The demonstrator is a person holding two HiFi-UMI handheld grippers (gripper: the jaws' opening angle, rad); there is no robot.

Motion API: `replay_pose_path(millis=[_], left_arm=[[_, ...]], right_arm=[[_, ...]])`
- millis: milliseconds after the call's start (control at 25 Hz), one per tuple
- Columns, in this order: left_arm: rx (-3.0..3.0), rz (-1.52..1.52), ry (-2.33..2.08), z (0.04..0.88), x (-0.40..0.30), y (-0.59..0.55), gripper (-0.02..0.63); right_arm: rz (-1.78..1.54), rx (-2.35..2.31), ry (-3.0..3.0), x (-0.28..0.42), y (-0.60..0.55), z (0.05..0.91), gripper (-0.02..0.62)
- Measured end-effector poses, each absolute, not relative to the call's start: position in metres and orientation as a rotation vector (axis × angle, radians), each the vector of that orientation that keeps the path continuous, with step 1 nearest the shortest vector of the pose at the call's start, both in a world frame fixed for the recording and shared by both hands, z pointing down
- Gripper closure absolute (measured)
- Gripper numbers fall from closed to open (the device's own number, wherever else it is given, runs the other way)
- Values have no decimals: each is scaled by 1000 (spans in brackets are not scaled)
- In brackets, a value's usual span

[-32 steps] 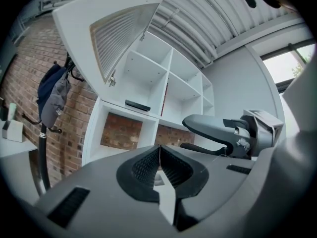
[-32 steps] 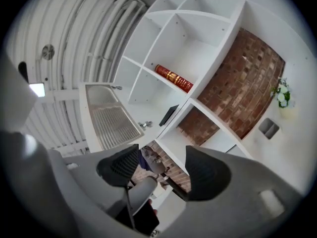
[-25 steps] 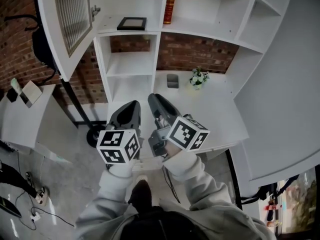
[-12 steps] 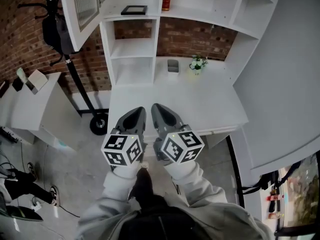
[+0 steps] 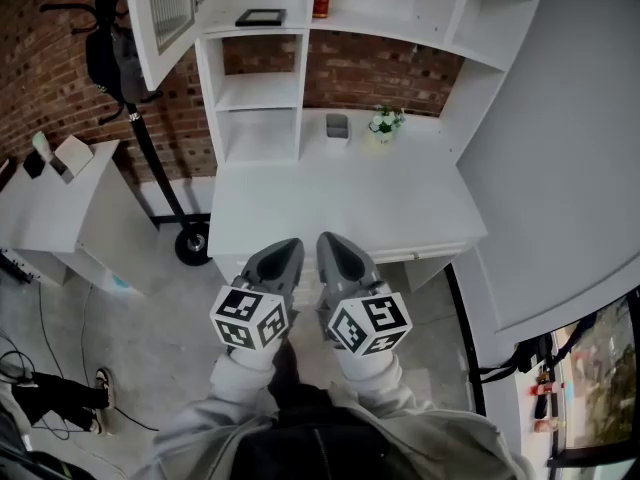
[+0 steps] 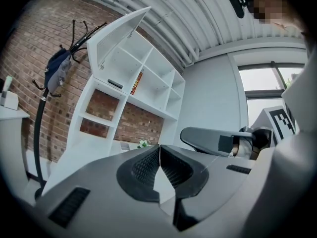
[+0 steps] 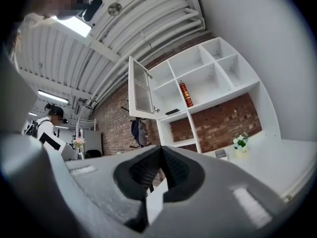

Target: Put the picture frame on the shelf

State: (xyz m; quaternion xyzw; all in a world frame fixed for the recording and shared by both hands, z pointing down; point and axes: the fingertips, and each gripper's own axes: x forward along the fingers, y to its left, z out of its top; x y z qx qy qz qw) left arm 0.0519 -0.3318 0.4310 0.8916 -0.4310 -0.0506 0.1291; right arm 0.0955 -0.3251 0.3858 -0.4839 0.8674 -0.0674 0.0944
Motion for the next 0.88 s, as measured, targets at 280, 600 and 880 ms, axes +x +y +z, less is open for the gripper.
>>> replay_pose_path(millis=[280, 600, 880], left_arm=[[2616, -145, -1195, 432, 66, -313, 601], [2619, -140, -1179, 437, 70, -292, 601], [2608, -127, -1172, 445, 70, -278, 601]], right_arm=[[-225, -1470, 2572, 102, -304, 397, 597], [-247, -1485, 2563, 106, -285, 406, 597], [-283, -1467, 2575, 102, -271, 413, 597]])
